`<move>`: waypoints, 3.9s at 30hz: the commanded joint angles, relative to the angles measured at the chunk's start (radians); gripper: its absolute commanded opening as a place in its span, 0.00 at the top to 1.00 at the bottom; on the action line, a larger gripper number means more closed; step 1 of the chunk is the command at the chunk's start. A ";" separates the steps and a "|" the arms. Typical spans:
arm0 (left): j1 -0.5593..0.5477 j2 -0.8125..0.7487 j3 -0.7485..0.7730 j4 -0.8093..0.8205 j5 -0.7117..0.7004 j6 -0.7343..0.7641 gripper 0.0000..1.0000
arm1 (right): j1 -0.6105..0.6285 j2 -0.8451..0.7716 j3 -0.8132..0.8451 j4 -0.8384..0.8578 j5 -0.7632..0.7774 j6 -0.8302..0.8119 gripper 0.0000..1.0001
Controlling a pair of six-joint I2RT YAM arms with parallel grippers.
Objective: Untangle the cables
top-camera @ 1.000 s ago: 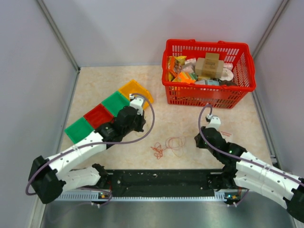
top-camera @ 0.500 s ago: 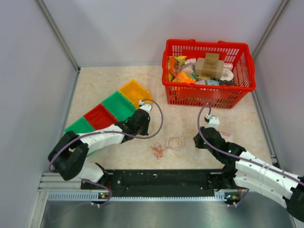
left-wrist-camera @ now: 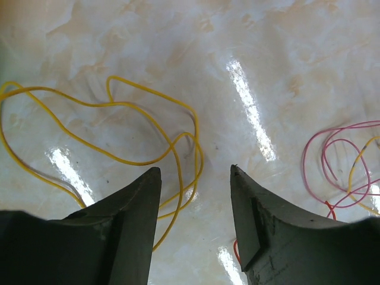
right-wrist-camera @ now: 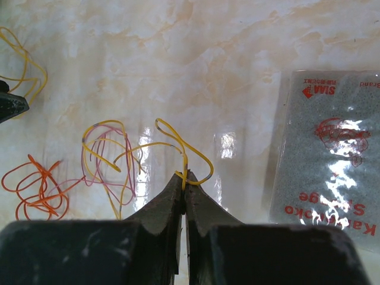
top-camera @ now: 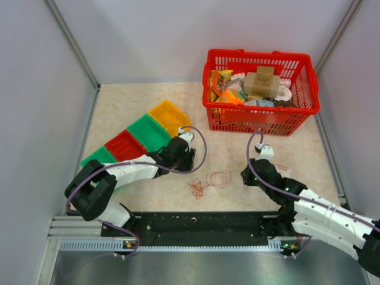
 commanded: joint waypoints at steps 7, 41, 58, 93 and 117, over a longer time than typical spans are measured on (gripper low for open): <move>0.002 0.006 -0.039 0.076 0.081 -0.011 0.58 | -0.009 -0.006 0.021 0.039 -0.008 0.017 0.96; 0.002 0.020 -0.045 0.117 0.078 -0.020 0.62 | -0.009 -0.042 0.002 0.045 -0.026 0.025 0.91; 0.004 0.049 -0.006 0.103 0.037 -0.029 0.53 | -0.009 -0.048 0.022 0.039 -0.069 0.034 0.90; 0.243 -0.104 0.406 0.088 0.155 -0.126 1.00 | -0.009 -0.088 0.024 -0.007 -0.049 0.025 0.86; 0.404 -0.143 0.727 0.108 0.287 0.049 1.00 | -0.009 -0.082 0.082 -0.059 -0.064 0.023 0.83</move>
